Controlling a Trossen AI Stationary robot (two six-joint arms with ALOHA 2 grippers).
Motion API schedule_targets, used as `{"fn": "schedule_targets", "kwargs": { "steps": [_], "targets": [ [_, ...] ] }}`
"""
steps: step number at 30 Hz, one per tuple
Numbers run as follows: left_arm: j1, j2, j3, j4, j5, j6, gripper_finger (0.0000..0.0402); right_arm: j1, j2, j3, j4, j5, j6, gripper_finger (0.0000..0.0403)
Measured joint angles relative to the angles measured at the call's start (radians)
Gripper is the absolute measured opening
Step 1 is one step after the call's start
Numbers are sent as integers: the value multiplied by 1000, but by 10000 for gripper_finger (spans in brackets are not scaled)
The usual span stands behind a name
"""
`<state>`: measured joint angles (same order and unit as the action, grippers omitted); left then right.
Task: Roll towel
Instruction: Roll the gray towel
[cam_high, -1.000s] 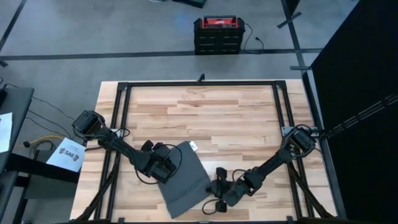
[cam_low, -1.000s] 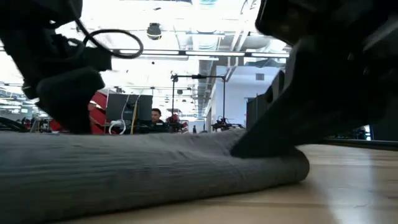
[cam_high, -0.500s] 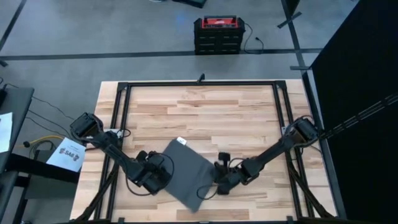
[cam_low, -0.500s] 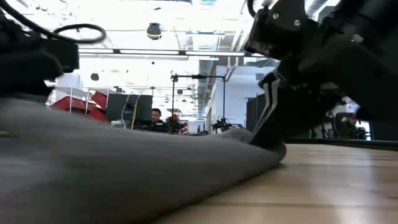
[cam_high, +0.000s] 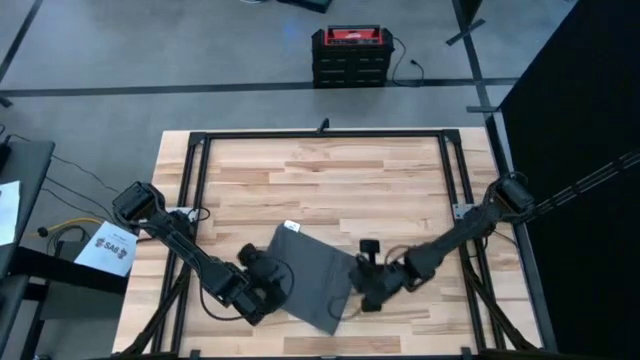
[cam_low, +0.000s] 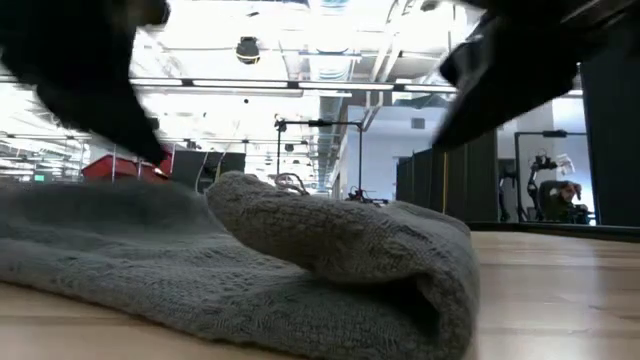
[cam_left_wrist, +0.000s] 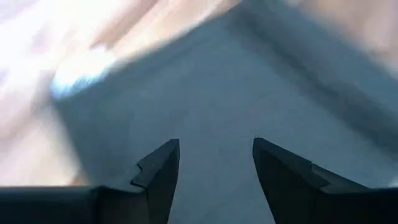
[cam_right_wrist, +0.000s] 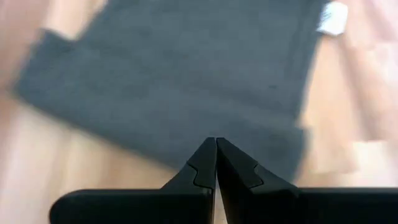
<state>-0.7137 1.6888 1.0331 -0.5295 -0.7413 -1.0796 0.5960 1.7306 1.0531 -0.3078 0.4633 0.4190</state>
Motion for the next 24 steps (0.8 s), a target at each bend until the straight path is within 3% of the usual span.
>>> {"fn": "schedule_targets", "kwargs": {
  "steps": [4,7,11,15,21,24],
  "targets": [
    [8,-1,38,287,-12,468,191,84,11,-14,-2,2,152,0],
    [40,-1,38,426,52,672,191,129,10,-34,6,50,244,0],
    [99,43,38,480,126,828,191,163,10,-93,41,62,345,0],
    [173,138,38,626,295,980,191,186,10,-149,157,108,345,0],
    [257,210,52,661,321,1106,191,189,69,-198,316,127,308,0],
    [309,214,53,667,418,1132,191,170,154,-198,401,93,281,0]
  ]
}}
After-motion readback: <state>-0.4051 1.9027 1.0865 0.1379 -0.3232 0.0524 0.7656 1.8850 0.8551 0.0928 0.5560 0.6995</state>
